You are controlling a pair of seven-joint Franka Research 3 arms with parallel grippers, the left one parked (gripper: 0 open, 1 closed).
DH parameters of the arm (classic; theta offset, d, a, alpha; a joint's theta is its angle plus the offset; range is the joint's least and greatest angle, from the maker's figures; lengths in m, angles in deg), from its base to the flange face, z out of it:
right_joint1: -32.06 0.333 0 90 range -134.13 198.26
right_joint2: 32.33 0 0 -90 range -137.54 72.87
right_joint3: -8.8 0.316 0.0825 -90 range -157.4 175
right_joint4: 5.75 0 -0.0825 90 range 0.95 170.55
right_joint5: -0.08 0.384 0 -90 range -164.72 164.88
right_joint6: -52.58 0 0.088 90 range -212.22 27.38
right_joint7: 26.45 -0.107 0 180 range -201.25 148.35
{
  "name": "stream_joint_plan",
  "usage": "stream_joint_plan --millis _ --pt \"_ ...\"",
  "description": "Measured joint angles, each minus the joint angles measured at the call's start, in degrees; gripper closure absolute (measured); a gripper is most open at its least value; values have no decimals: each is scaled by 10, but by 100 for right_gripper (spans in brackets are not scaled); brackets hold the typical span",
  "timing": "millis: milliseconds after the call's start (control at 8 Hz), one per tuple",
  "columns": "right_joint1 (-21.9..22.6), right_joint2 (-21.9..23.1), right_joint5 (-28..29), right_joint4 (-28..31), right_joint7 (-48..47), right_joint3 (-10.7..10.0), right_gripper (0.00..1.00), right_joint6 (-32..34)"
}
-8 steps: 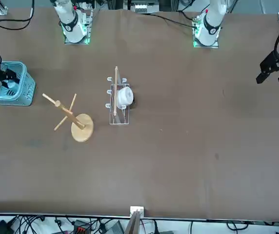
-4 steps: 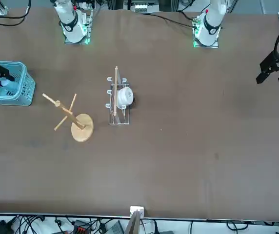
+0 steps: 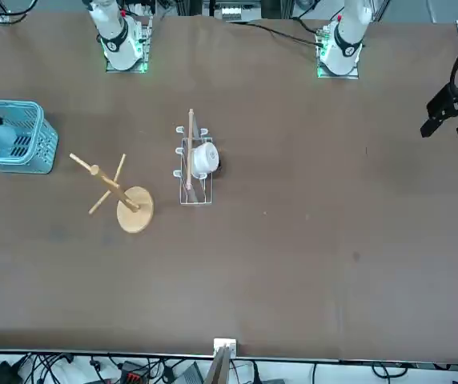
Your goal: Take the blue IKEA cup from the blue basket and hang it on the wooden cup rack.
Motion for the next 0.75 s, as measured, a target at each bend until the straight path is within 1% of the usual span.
stream_joint_plan --millis 375,500,625,750 --pt "54 21 65 -133 0 3 14 176" --pt "71 23 102 -170 -1 3 14 222" --pt "81 23 155 -194 -1 4 14 260" --pt "85 23 210 -204 -1 4 15 285"
